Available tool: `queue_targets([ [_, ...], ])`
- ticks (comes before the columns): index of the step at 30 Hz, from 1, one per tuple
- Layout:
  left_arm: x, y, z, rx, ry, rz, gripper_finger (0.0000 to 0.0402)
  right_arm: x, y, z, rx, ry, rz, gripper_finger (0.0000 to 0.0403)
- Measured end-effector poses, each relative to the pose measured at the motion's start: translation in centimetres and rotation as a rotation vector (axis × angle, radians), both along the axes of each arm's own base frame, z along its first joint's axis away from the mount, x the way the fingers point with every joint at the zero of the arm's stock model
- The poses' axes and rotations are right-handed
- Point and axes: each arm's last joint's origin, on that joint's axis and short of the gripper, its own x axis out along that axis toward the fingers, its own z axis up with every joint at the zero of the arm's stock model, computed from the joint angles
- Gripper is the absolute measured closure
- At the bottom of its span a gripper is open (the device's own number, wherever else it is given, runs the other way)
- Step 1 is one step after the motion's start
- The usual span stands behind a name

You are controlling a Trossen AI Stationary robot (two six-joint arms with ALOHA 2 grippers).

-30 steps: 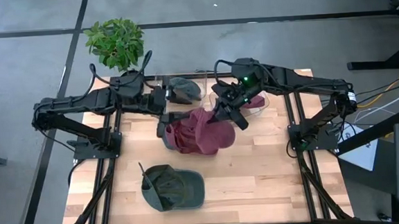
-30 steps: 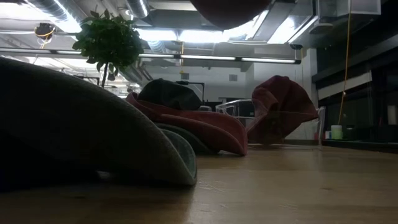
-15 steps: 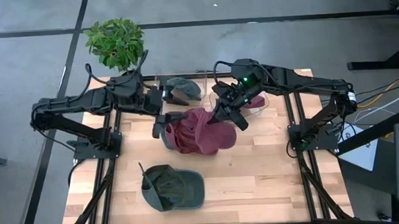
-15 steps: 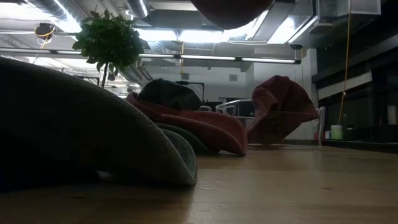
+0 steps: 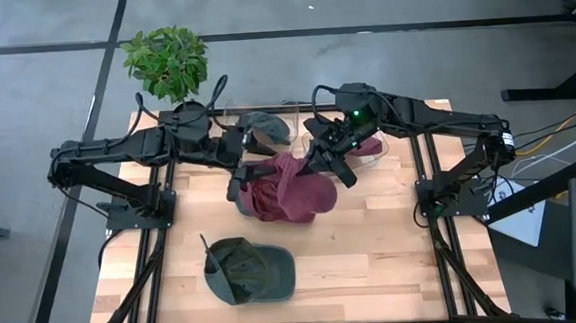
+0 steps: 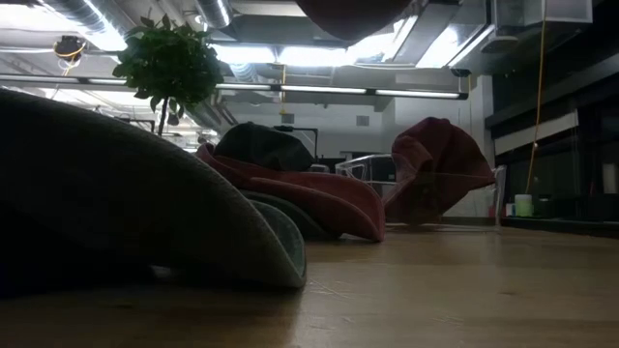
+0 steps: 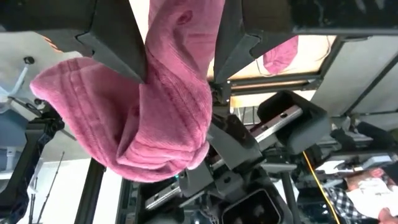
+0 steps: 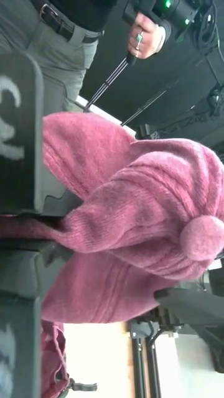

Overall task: Pick & Place hat
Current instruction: Put the bottom red cap into the right transparent bin

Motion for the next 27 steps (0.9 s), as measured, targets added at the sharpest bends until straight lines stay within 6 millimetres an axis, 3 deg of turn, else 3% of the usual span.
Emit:
queue_targets([
  [9, 0.24, 0.13, 0.51, 0.007, -0.06, 0.045, 0.0254, 0.01, 0.0, 0.02, 0.005, 0.0, -0.002, 0.0389],
  [19, 0.25, 0.31, 0.53, 0.017, -0.063, 0.106, 0.0386, 0.01, 0.02, 0.04, 0.022, 0.006, -0.005, 0.0389],
  [27, 0.29, 0.46, 0.99, 0.056, -0.11, 0.154, 0.0397, -0.02, 0.0, 0.01, 0.019, 0.01, -0.001, 0.0389],
])
